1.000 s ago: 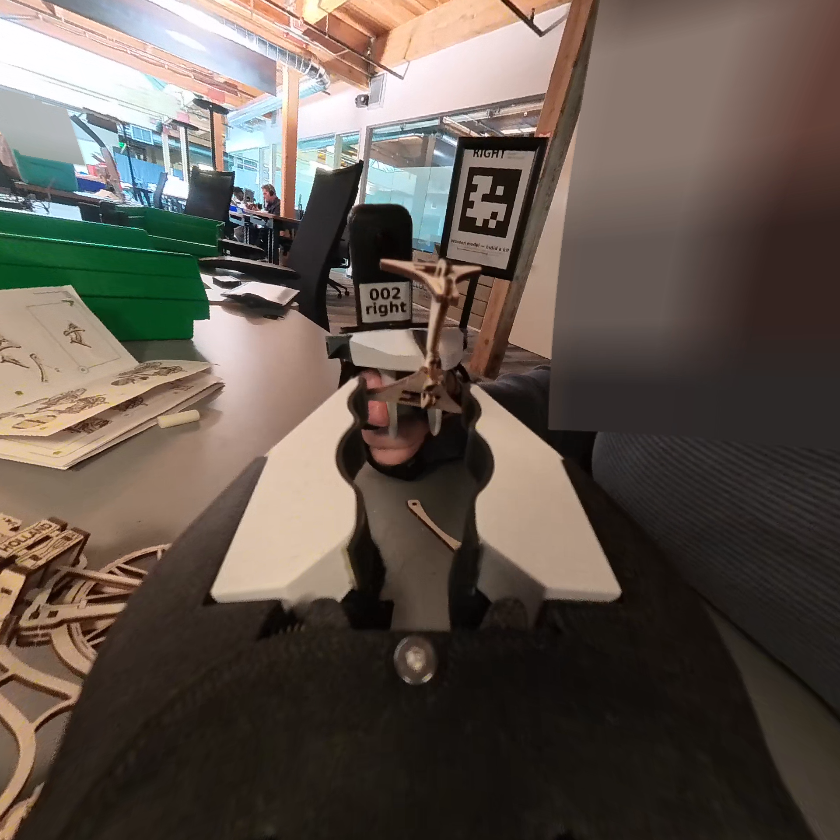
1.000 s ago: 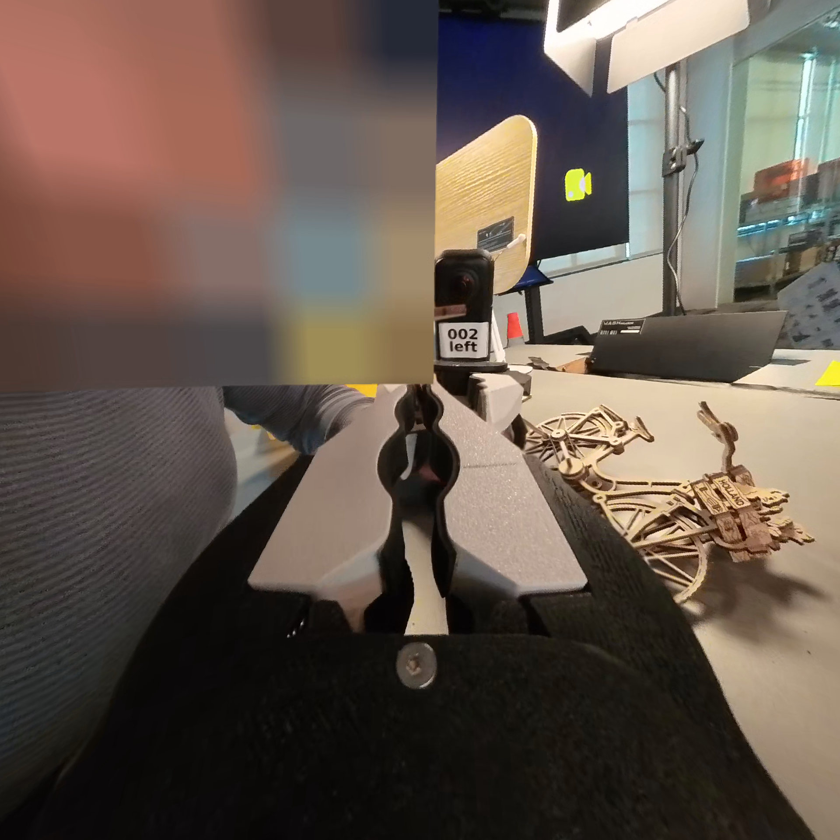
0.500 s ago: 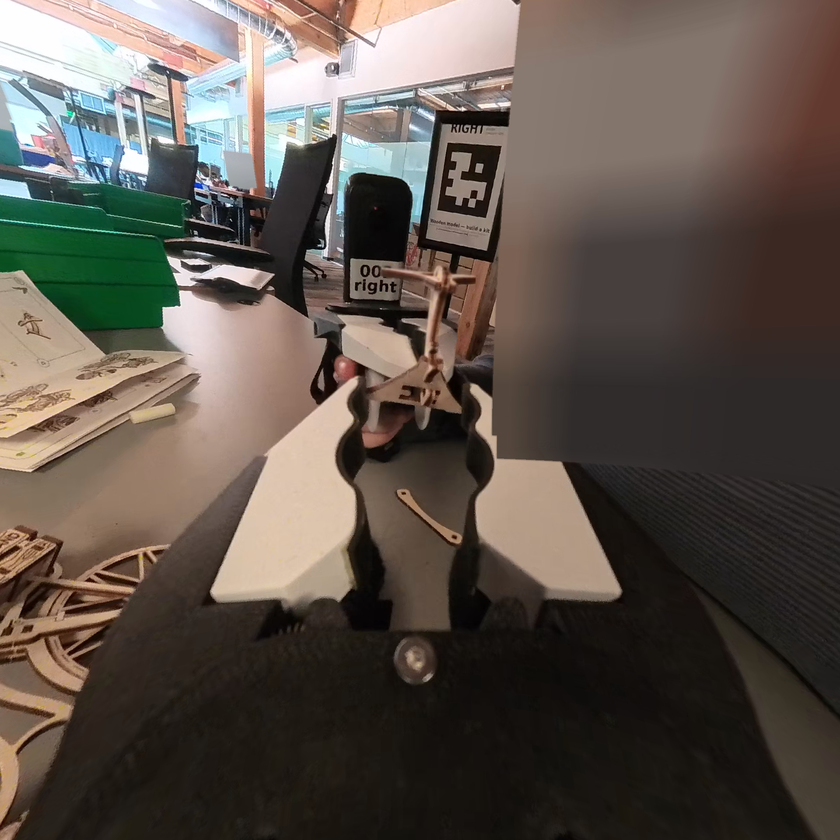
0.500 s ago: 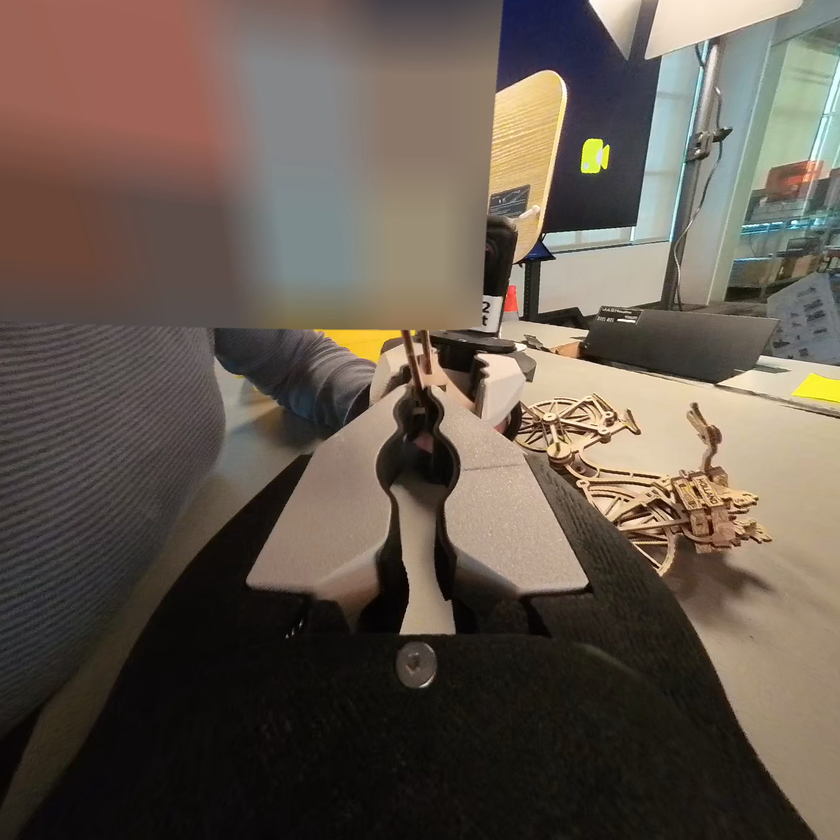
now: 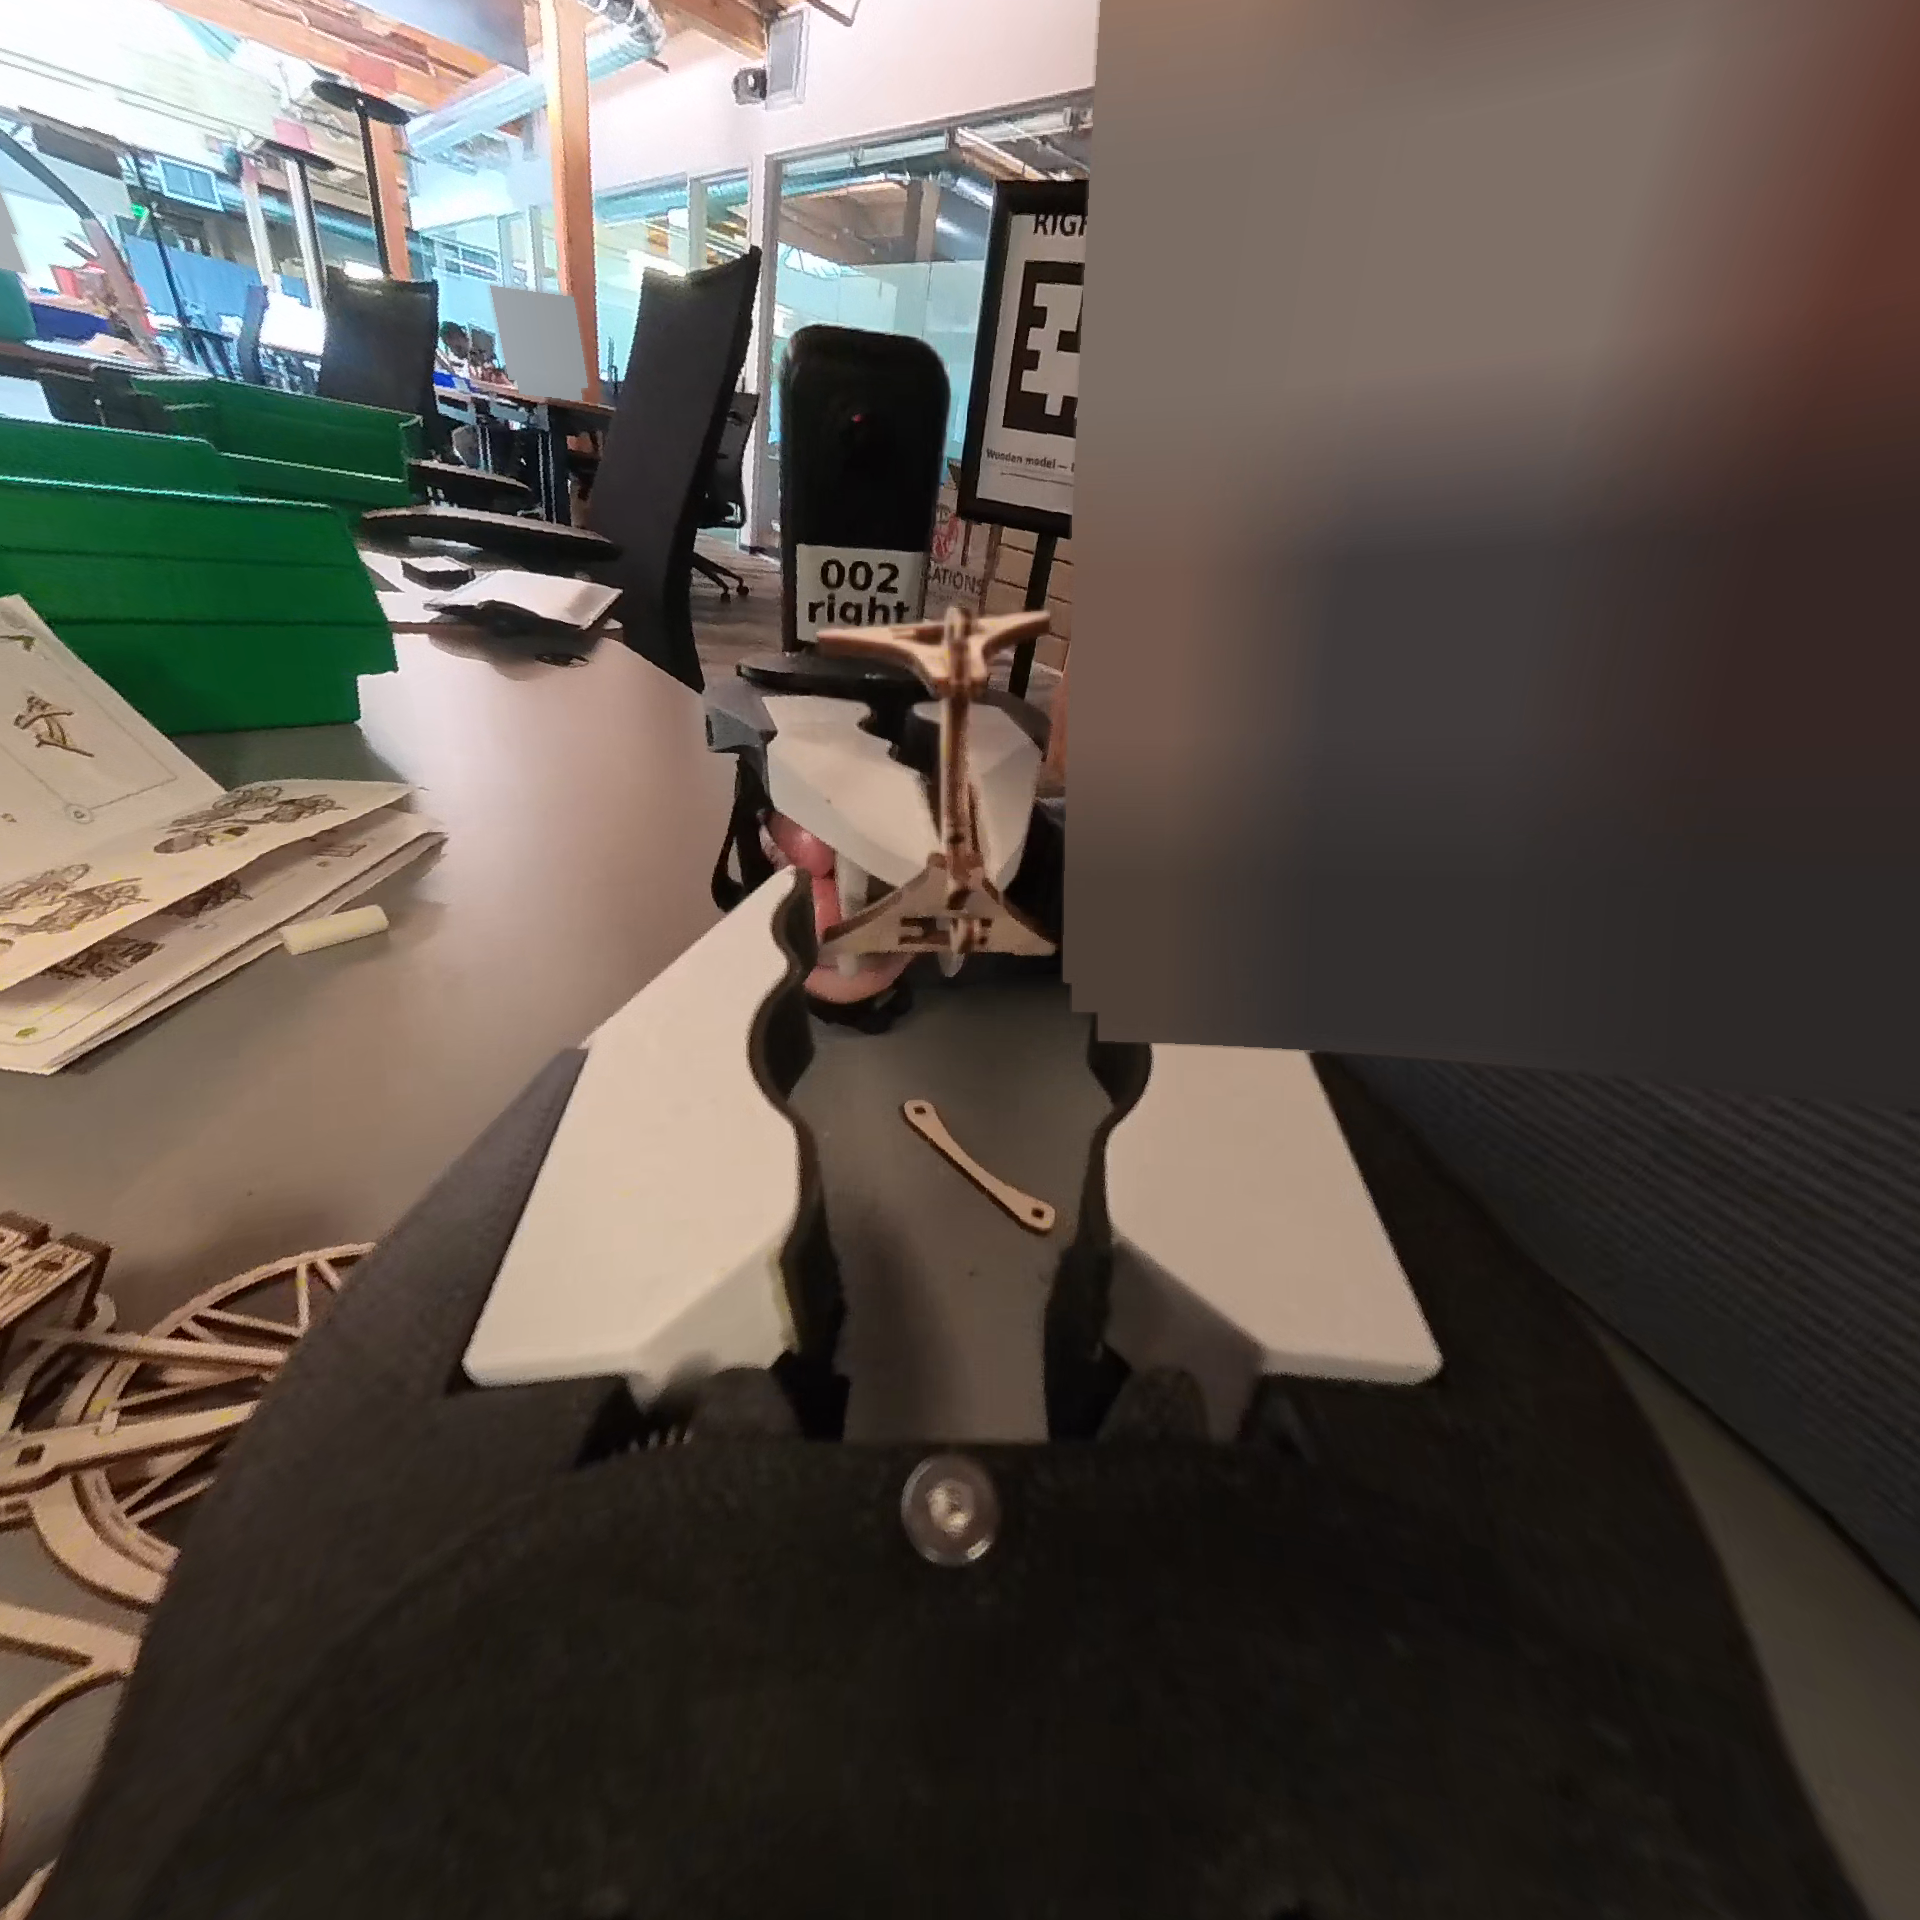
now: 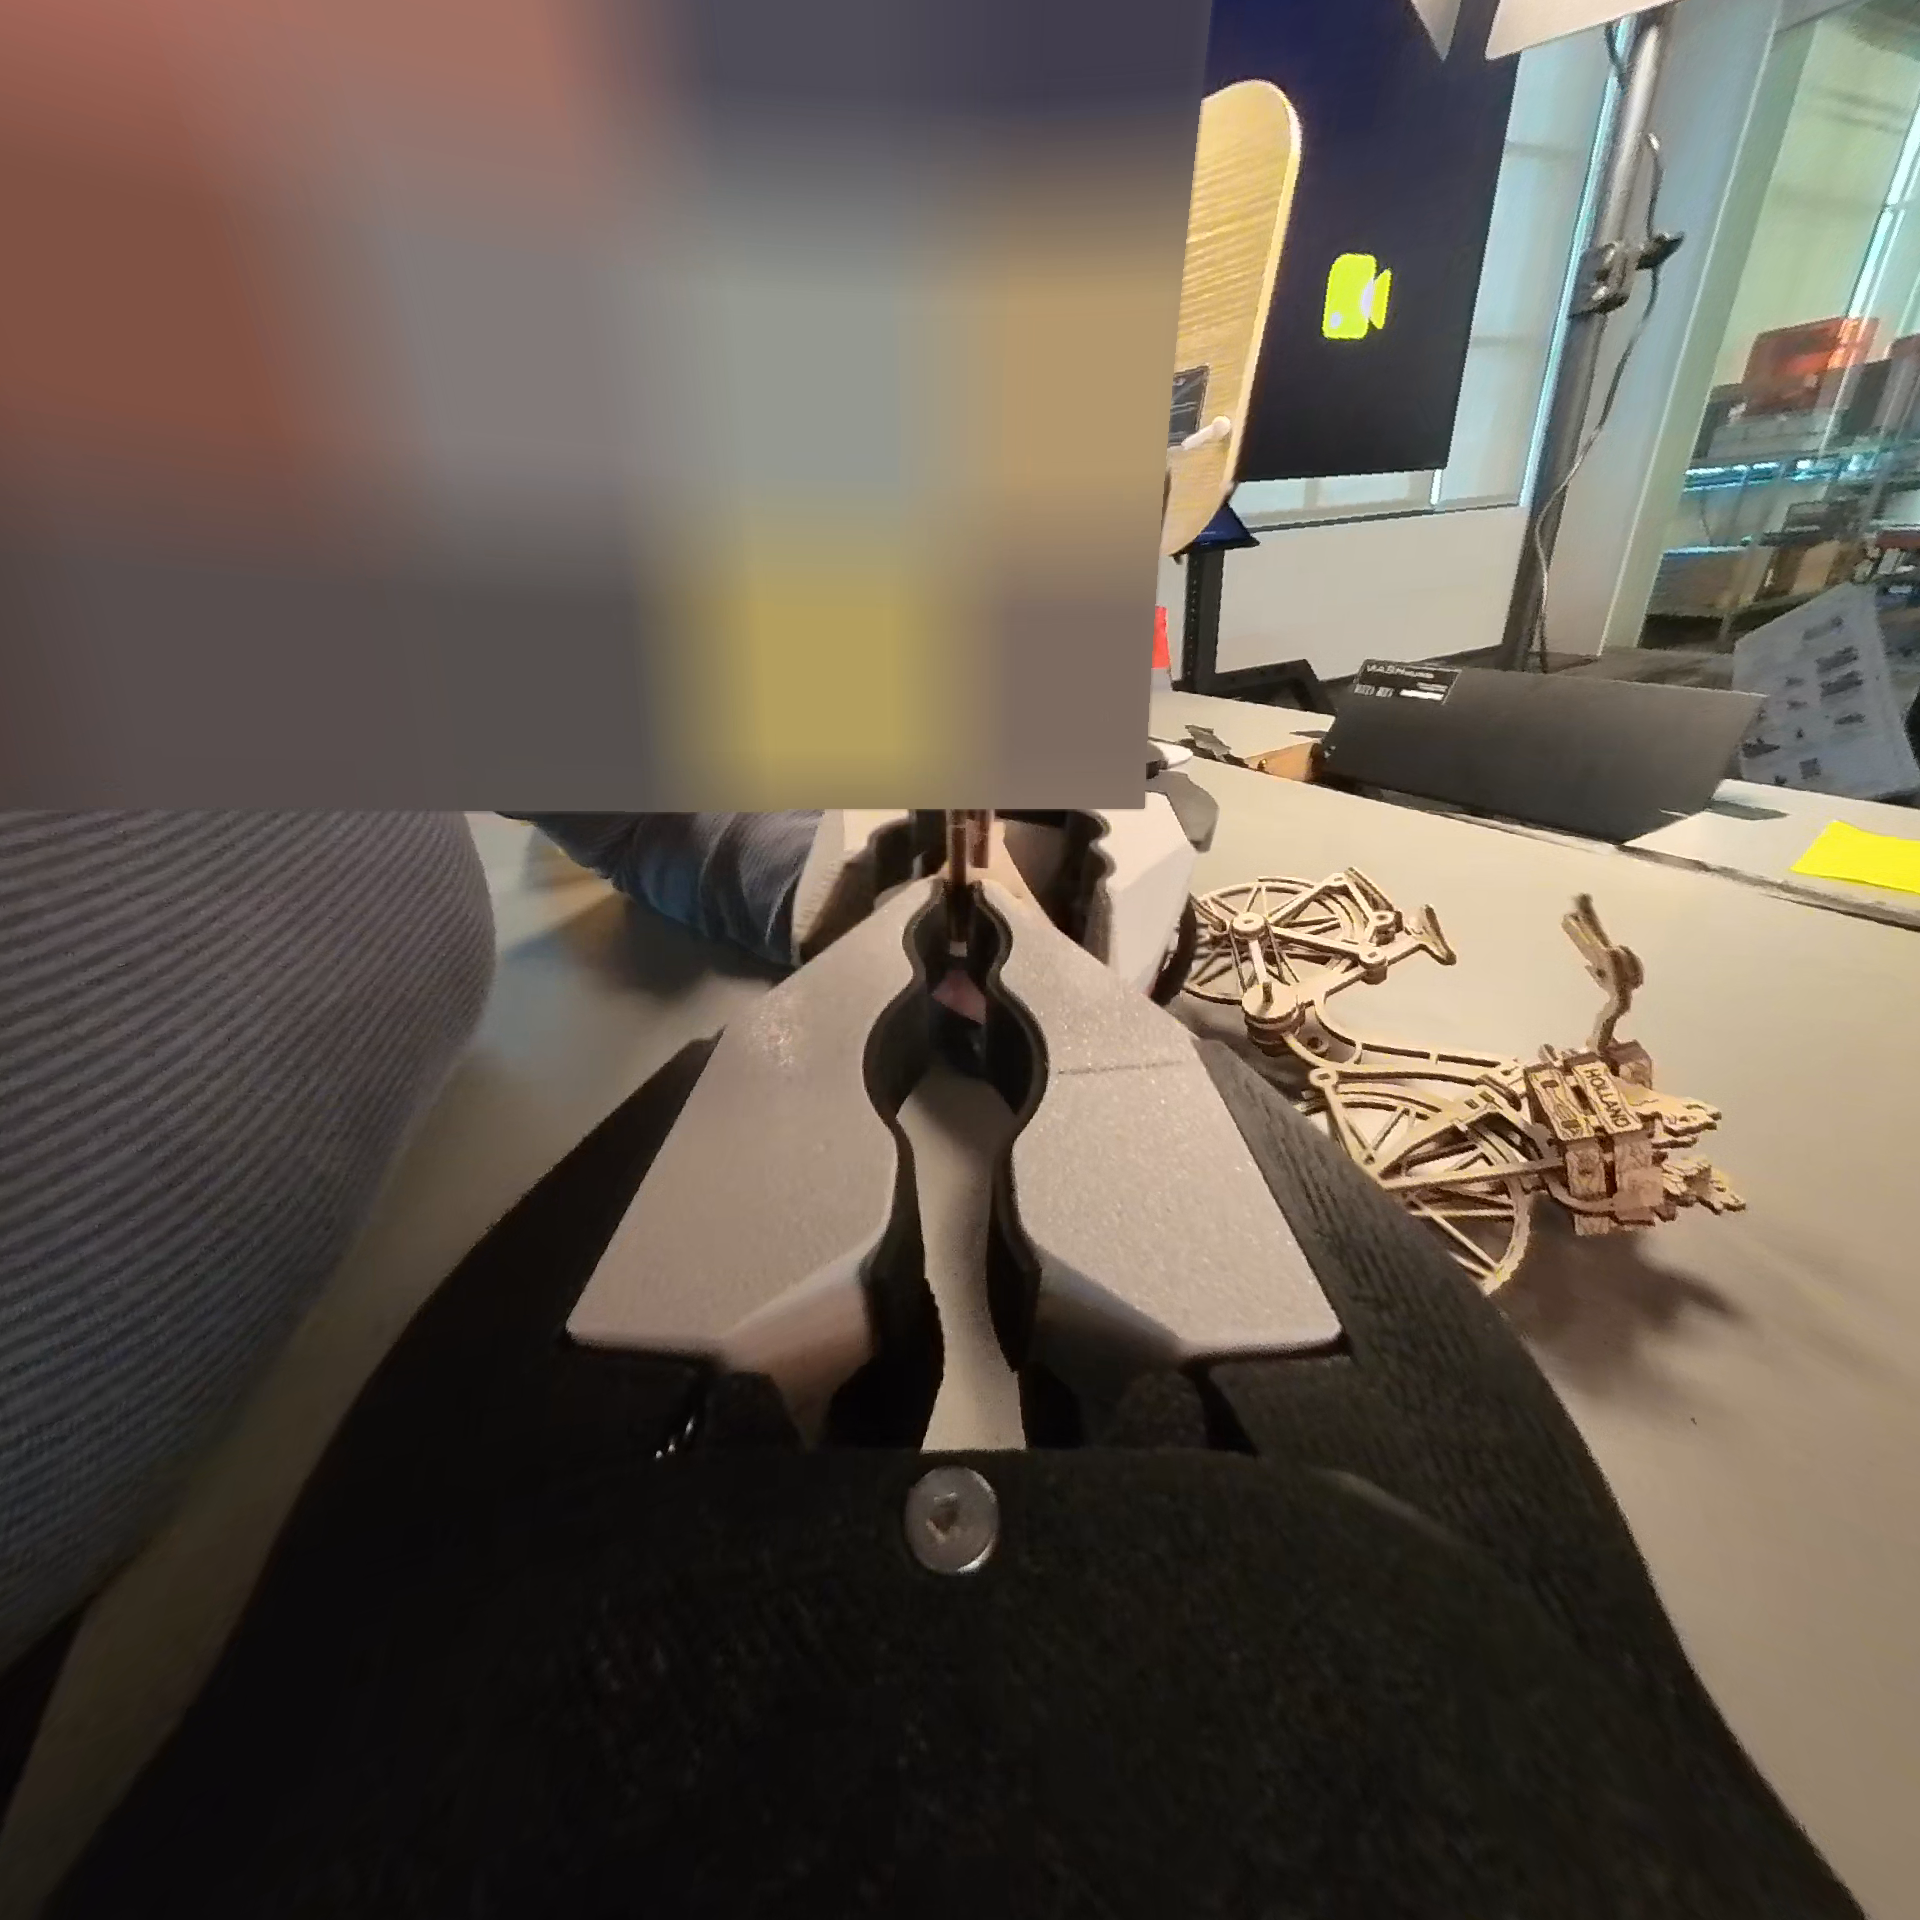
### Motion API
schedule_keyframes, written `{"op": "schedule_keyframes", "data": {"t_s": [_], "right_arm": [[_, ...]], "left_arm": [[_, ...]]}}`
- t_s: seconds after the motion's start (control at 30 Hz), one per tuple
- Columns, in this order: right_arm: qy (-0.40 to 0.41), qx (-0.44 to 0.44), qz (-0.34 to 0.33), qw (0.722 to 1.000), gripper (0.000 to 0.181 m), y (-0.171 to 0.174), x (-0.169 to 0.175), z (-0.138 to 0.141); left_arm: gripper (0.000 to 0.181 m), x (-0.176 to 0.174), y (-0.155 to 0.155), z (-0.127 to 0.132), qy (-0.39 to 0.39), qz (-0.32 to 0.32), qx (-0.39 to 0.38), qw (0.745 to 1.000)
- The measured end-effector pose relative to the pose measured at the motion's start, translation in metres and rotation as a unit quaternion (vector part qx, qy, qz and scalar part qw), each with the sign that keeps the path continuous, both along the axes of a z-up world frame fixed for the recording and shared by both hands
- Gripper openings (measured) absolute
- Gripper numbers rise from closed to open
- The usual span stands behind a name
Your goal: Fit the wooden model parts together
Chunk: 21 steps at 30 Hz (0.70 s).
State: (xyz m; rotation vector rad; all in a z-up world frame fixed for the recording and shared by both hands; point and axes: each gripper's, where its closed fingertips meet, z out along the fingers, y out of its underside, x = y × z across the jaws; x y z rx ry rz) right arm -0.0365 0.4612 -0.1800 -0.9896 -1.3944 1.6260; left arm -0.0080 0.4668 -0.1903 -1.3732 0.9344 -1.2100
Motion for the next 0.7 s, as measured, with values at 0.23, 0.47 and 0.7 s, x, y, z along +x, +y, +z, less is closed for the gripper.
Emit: {"op": "schedule_keyframes", "data": {"t_s": [0.23, 0.47, 0.7], "right_arm": [[0.001, -0.003, -0.001, 1.0, 0.0, 0.001, 0.0004, 0.0004], [-0.012, -0.024, 0.017, 1.0, 0.0, 0.0, 0.0005, -0.0016], [-0.019, -0.034, 0.024, 0.999, 0.0, -0.001, 0.0005, -0.003]], "left_arm": [[0.044, 0.0007, 0.0027, -0.003, 0.01, 0.009, -0.007, 1.0], [0.044, 0.0005, 0.0024, -0.0051, 0.019, 0.008, -0.007, 1.0], [0.043, 0.0011, 0.0021, -0.0064, 0.025, 0.009, -0.005, 1.0]]}}
